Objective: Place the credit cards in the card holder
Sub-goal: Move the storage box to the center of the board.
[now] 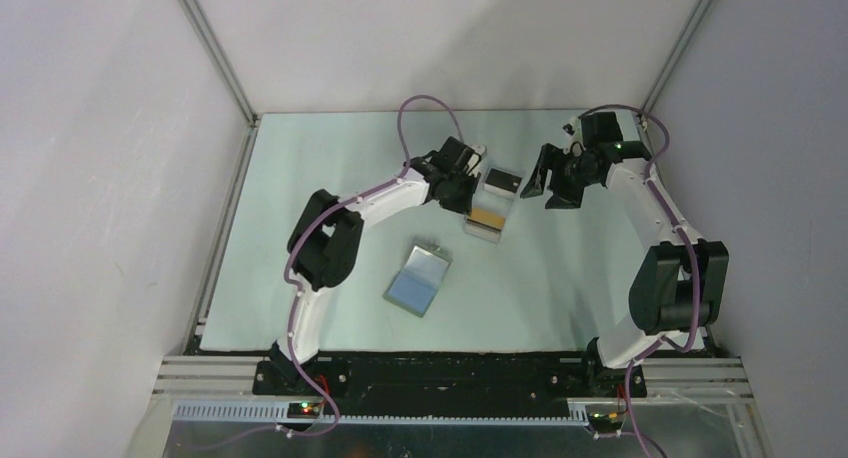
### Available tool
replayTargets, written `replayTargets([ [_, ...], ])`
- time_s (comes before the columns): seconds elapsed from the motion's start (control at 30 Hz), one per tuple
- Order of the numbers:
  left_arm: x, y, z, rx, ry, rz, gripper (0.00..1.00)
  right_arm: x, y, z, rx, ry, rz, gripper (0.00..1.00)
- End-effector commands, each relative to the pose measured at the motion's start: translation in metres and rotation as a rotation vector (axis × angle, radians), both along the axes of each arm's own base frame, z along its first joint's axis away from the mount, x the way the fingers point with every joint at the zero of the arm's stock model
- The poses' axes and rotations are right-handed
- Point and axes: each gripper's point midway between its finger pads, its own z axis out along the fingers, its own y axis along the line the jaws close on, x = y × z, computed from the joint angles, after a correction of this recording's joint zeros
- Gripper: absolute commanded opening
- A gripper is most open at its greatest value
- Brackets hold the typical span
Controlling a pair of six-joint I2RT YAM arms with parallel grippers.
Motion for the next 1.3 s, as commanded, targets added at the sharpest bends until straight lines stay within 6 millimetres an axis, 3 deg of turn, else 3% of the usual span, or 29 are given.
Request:
replayTargets([
  [0.0,-0.026,-0.032,0.019,-0.019,-0.077,-0.293,0.00,-0.008,0.004,0.010,-0.001,-0.033,0.038,0.71],
  [0.13,-0.038,-0.050,0.031,0.008,-0.158,-0.403,0.00,-0.011,0.010,0.007,-0.007,-0.028,0.058,0.71],
  [0.2,-0.035,-0.052,0.037,0.023,-0.193,-0.400,0.07,-0.011,0.012,0.005,-0.011,-0.024,0.069,0.71],
  [0.23,-0.033,-0.052,0.041,0.027,-0.203,-0.376,0.31,-0.012,0.012,0.003,-0.015,-0.020,0.075,0.71],
  [0.27,-0.025,-0.048,0.045,0.053,-0.231,-0.335,0.44,-0.012,0.013,0.001,-0.020,-0.017,0.081,0.70],
  [0.3,-0.023,-0.045,0.054,0.056,-0.248,-0.301,0.67,-0.013,0.013,-0.002,-0.023,-0.013,0.087,0.70],
  [0.33,-0.017,-0.040,0.065,0.067,-0.280,-0.264,0.80,-0.013,0.015,-0.003,-0.023,-0.014,0.095,0.70],
  [0.4,-0.012,-0.034,0.084,0.065,-0.319,-0.208,0.88,-0.013,0.017,-0.008,-0.028,-0.004,0.106,0.70],
  [0.53,-0.017,-0.024,0.113,-0.020,-0.293,-0.097,0.90,-0.012,0.018,-0.024,-0.049,0.030,0.107,0.70],
  [0.67,-0.041,-0.026,0.111,-0.173,-0.122,0.001,0.83,-0.007,0.021,-0.043,-0.042,0.055,0.106,0.66],
  [0.7,-0.050,-0.026,0.102,-0.189,-0.072,0.006,0.82,-0.003,0.022,-0.045,-0.038,0.047,0.112,0.63],
  [0.73,-0.052,-0.032,0.107,-0.247,-0.040,0.044,0.78,-0.003,0.025,-0.049,-0.030,0.054,0.120,0.62],
  [0.77,-0.061,-0.031,0.096,-0.257,0.010,0.055,0.76,0.000,0.028,-0.050,-0.021,0.047,0.125,0.59],
  [0.8,-0.062,-0.036,0.098,-0.303,0.038,0.096,0.73,0.001,0.028,-0.054,-0.019,0.054,0.128,0.57],
  [0.9,-0.069,-0.036,0.081,-0.343,0.115,0.165,0.71,0.006,0.029,-0.063,-0.029,0.063,0.129,0.49],
  [1.07,-0.067,-0.052,0.060,-0.405,0.206,0.221,0.68,0.008,0.019,-0.088,-0.103,0.124,0.111,0.36],
  [1.27,-0.055,-0.063,0.043,-0.479,0.250,0.254,0.61,-0.013,0.006,-0.107,-0.213,0.239,0.107,0.18],
])
